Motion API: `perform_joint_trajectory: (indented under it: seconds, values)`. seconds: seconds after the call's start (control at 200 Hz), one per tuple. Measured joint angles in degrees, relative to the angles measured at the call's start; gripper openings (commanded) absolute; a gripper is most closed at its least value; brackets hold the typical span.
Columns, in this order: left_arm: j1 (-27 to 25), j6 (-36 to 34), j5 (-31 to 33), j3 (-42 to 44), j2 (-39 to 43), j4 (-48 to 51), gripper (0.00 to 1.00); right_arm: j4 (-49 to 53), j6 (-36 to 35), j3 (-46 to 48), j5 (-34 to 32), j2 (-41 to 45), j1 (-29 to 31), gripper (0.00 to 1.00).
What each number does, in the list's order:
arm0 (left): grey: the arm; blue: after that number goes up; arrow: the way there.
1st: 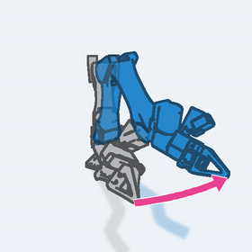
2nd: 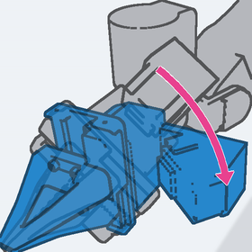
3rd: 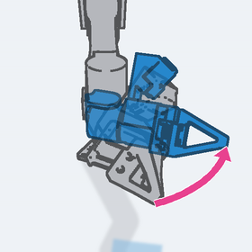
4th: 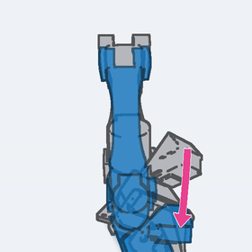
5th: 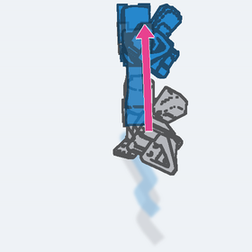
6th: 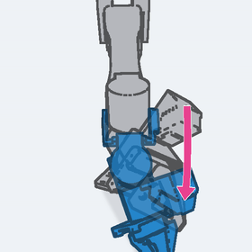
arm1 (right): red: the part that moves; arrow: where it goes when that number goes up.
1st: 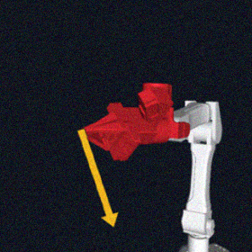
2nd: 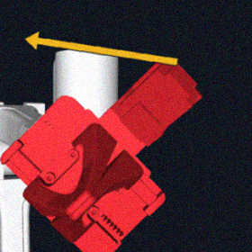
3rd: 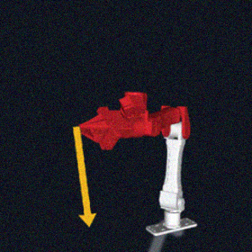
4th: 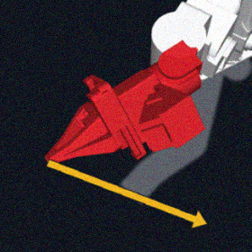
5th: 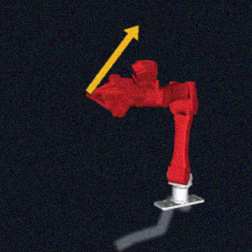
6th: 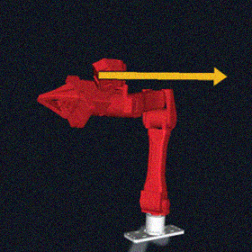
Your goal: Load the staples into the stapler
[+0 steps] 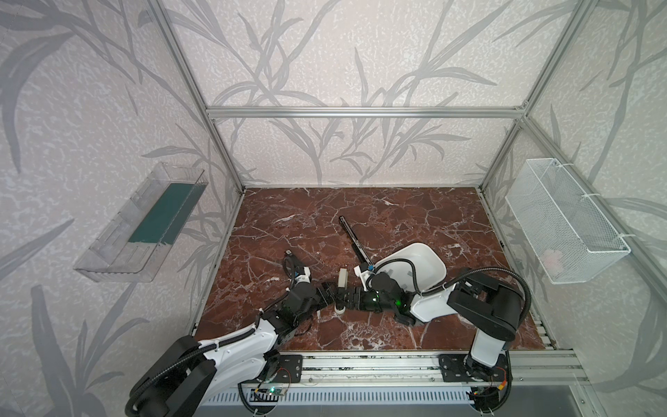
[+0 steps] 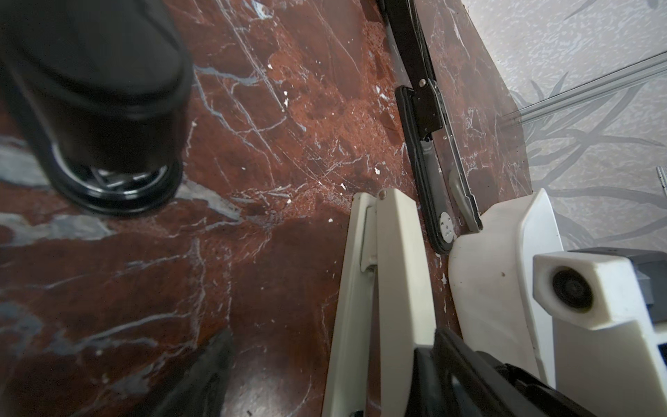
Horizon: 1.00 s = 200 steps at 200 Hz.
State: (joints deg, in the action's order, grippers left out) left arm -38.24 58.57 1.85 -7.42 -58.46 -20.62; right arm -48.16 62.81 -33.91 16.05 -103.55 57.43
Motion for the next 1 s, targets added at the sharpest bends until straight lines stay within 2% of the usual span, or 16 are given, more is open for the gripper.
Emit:
perform_joint_trajectory:
  seconds: [0.46,0.53,0.62,0.725,0.935,1.0]
  values:
    - [0.1,0.2,-0.5,0.0,-0.4,-2.5,0.86,-9.1,3.9,-1.6,0.1,-6.6,0.0,0.6]
    - [0.1,0.4,-0.4,0.0,-0.6,-2.6,0.83,-10.1,4.5,-1.6,0.1,-7.1,0.0,0.6]
    - [0.1,1.6,-0.2,0.0,-1.4,-3.1,0.73,-10.9,4.9,-1.6,0.0,-7.4,0.0,0.6]
    - [0.2,2.8,-0.2,0.0,-2.2,-3.8,0.63,-12.2,5.6,-1.6,-0.4,-8.0,0.0,0.49]
    - [0.2,5.6,0.5,0.7,-0.3,-3.3,0.58,-14.7,7.0,-1.6,-1.6,-8.9,0.3,0.48]
    - [0.2,5.9,0.9,0.7,1.6,-1.6,0.57,-15.0,7.3,-1.7,-2.4,-9.2,0.3,0.51]
